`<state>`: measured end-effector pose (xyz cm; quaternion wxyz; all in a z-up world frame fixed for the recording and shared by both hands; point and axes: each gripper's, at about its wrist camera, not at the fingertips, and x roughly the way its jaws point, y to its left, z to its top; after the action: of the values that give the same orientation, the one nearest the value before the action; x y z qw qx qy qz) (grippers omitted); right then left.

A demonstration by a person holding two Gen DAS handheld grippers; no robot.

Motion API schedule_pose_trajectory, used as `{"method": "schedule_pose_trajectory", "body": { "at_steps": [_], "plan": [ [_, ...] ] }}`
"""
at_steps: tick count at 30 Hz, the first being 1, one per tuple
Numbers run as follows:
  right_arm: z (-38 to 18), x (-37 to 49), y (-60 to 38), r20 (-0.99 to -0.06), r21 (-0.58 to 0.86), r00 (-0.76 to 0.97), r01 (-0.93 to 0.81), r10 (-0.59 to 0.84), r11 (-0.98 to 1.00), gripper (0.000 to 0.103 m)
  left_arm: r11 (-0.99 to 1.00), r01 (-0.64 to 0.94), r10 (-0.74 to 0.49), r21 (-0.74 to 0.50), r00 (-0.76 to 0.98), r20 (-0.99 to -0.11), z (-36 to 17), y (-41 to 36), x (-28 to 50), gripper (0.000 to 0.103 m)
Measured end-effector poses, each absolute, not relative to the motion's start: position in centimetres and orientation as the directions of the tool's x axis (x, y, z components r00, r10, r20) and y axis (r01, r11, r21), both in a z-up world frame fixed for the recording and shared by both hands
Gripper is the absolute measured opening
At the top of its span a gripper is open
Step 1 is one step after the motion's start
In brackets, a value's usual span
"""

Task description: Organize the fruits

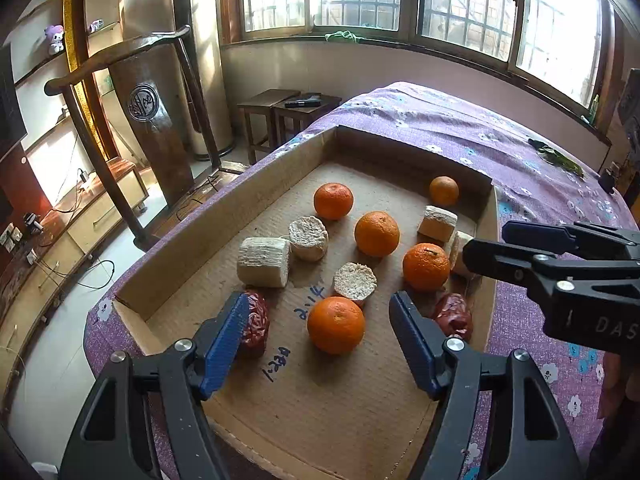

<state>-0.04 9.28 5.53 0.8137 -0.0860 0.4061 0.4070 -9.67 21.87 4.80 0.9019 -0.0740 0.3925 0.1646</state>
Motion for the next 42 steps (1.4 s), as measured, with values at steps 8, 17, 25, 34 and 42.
{"method": "schedule_pose_trajectory", "body": {
  "at_steps": [8, 17, 25, 34, 42],
  "plan": [
    [7.1, -2.0, 7.0, -0.675, 0.163, 0.447, -0.686, 0.588, 0.709, 0.084, 0.926, -0.376, 0.272, 0.003, 0.665, -0.696, 5.6, 21.4, -10.5, 0.082],
    [7.2, -2.9, 4.6, -0.656, 0.199, 0.485, -0.628, 0.578, 0.752, 0.093, 0.924, -0.382, 0.299, 0.016, 0.697, -0.651, 6.8, 20.3, -11.4, 0.091],
    [7.1, -3.6, 4.1, -0.655, 0.199, 0.487, -0.626, 0.577, 0.754, 0.095, 0.925, -0.38, 0.301, 0.018, 0.702, -0.645, 7.1, 19.9, -11.7, 0.091],
    [6.8, -3.8, 4.2, -0.67, 0.199, 0.472, -0.629, 0.573, 0.751, 0.096, 0.921, -0.388, 0.307, 0.017, 0.7, -0.645, 7.3, 19.8, -11.8, 0.091],
    [6.5, -3.9, 4.5, -0.679, 0.193, 0.463, -0.637, 0.57, 0.746, 0.096, 0.92, -0.392, 0.312, 0.019, 0.699, -0.643, 7.3, 19.8, -11.8, 0.091]
  ]
}}
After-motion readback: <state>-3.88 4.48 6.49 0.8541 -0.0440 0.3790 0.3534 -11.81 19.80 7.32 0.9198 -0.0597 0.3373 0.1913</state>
